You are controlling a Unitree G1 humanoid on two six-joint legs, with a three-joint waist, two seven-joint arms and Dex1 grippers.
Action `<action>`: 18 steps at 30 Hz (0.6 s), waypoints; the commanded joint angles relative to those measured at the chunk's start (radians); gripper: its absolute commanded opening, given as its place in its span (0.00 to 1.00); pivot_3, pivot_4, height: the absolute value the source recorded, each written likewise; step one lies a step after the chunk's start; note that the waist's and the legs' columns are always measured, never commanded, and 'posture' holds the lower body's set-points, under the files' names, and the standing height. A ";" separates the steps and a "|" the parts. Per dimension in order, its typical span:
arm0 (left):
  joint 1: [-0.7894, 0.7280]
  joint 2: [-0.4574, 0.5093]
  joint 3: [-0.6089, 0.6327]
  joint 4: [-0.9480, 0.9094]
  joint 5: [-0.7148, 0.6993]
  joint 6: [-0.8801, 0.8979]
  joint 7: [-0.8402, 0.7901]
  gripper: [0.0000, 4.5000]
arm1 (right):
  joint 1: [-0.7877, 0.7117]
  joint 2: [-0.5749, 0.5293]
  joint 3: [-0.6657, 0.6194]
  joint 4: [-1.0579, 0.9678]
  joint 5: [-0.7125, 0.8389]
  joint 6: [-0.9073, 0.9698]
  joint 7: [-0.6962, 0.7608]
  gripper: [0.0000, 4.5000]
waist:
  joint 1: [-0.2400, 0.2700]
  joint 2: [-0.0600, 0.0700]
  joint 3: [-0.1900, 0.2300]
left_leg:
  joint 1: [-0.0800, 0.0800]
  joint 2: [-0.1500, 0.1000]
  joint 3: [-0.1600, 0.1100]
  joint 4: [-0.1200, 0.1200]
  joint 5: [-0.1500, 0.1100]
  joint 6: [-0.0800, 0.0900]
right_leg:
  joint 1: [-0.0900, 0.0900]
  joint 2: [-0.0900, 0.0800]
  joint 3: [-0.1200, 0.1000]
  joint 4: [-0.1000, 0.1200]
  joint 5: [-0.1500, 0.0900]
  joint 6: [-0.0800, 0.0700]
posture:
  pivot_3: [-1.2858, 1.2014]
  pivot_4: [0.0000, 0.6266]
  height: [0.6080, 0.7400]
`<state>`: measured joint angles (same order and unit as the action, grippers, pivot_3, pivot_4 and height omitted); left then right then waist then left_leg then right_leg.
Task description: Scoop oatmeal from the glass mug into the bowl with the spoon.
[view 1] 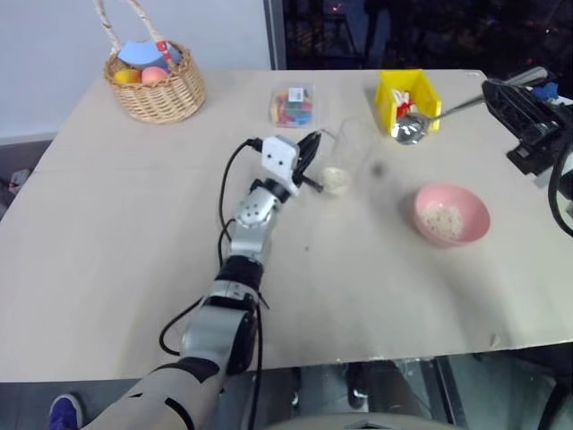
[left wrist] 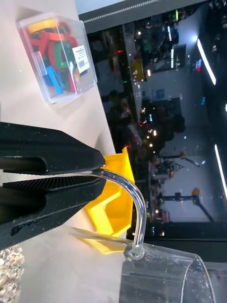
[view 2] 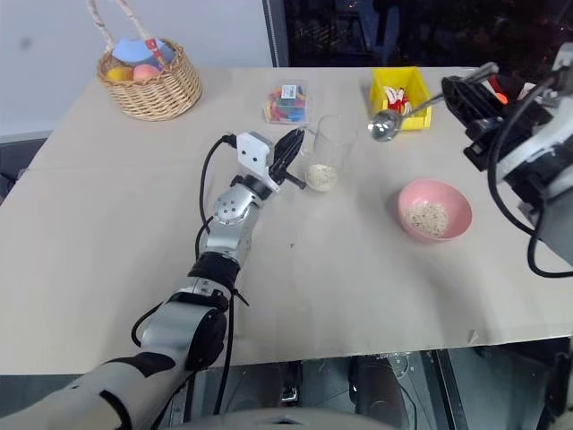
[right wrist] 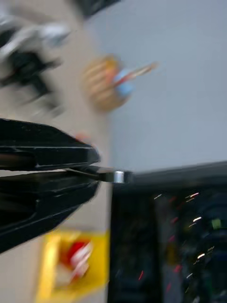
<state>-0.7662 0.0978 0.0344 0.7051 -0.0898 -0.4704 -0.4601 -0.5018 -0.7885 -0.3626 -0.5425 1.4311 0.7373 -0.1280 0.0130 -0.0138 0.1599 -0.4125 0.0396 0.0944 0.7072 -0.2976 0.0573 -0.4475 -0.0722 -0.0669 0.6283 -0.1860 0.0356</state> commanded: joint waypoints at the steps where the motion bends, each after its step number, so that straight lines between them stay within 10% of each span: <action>1: 0.031 0.011 0.002 -0.126 -0.019 0.026 0.007 0.01 | -0.092 0.043 0.065 0.040 0.002 -0.003 -0.017 0.00 | 0.000 0.000 0.000 | 0.000 0.000 0.001 0.000 0.000 0.000 | 0.000 0.000 0.000 0.000 0.000 0.000 | 0.52 0.24 1.00; 10: 0.115 0.029 -0.014 -0.292 -0.012 0.081 0.033 0.01 | -0.220 0.132 0.301 0.185 -0.245 0.050 0.164 0.00 | 0.002 0.001 0.000 | -0.002 0.000 0.004 0.000 0.000 0.000 | 0.000 -0.001 -0.001 -0.001 0.000 0.000 | 0.52 0.24 1.00; 18: 0.229 0.029 0.062 -0.398 -0.081 0.157 0.101 0.00 | -0.223 0.157 0.439 0.198 -0.539 -0.033 0.421 0.73 | -0.001 0.001 -0.001 | -0.001 0.001 0.004 0.000 0.000 0.000 | -0.001 0.000 -0.001 0.000 0.000 0.000 | 0.52 0.24 1.00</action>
<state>-0.5360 0.1249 0.0560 0.3793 -0.1308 -0.3055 -0.3855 -0.7233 -0.6256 0.0819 -0.3001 0.9616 0.7556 0.2357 0.0121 -0.0125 0.1592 -0.4133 0.0403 0.0986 0.7073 -0.2976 0.0573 -0.4480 -0.0722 -0.0683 0.6283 -0.1860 0.0355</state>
